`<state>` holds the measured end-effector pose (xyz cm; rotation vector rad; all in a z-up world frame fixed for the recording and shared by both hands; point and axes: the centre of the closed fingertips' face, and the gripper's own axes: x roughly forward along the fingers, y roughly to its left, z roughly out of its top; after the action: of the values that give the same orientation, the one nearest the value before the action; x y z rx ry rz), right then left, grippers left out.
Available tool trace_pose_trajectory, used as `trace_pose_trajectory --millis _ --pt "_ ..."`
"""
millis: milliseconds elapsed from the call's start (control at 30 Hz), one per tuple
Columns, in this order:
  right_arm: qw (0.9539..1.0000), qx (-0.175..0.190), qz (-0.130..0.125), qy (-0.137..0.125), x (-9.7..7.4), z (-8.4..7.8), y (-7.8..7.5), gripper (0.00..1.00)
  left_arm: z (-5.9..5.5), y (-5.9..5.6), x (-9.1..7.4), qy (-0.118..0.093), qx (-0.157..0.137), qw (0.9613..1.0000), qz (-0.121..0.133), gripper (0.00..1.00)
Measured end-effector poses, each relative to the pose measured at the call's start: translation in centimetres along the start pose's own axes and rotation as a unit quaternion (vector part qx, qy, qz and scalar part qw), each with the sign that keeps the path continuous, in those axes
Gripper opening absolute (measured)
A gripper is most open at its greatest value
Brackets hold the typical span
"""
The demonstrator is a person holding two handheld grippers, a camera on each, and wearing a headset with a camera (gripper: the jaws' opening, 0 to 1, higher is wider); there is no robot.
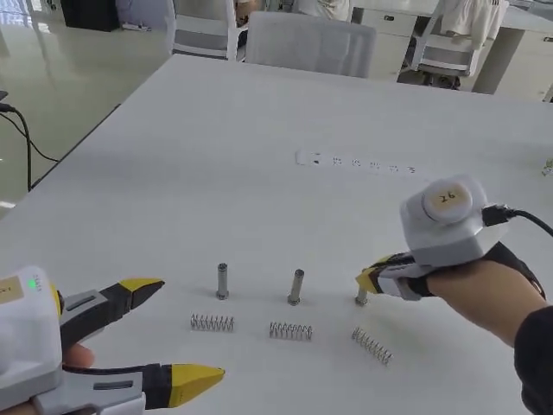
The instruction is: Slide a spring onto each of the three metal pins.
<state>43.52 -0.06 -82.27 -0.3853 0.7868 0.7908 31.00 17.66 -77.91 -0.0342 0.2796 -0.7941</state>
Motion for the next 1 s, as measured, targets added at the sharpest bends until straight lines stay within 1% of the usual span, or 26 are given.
trace_pose_trajectory --millis 333,567,833,1000 --pt "1.0 0.006 -0.003 -0.004 -0.29 -0.34 -0.09 0.05 0.01 -0.24 0.07 0.002 0.002 1.0 -0.003 0.79" --pt "1.0 0.002 -0.003 -0.006 -0.32 -0.37 -0.09 0.05 -0.01 -0.45 0.24 0.003 0.003 1.0 -0.007 0.79" --pt "1.0 -0.006 -0.001 -0.007 -0.39 -0.34 -0.02 0.06 0.05 -0.39 0.21 0.003 0.003 1.0 -0.008 0.79" --pt "0.9999 -0.009 -0.001 -0.008 -0.42 -0.31 0.07 0.08 -0.02 -0.44 0.25 0.005 0.003 0.9999 -0.009 0.79"
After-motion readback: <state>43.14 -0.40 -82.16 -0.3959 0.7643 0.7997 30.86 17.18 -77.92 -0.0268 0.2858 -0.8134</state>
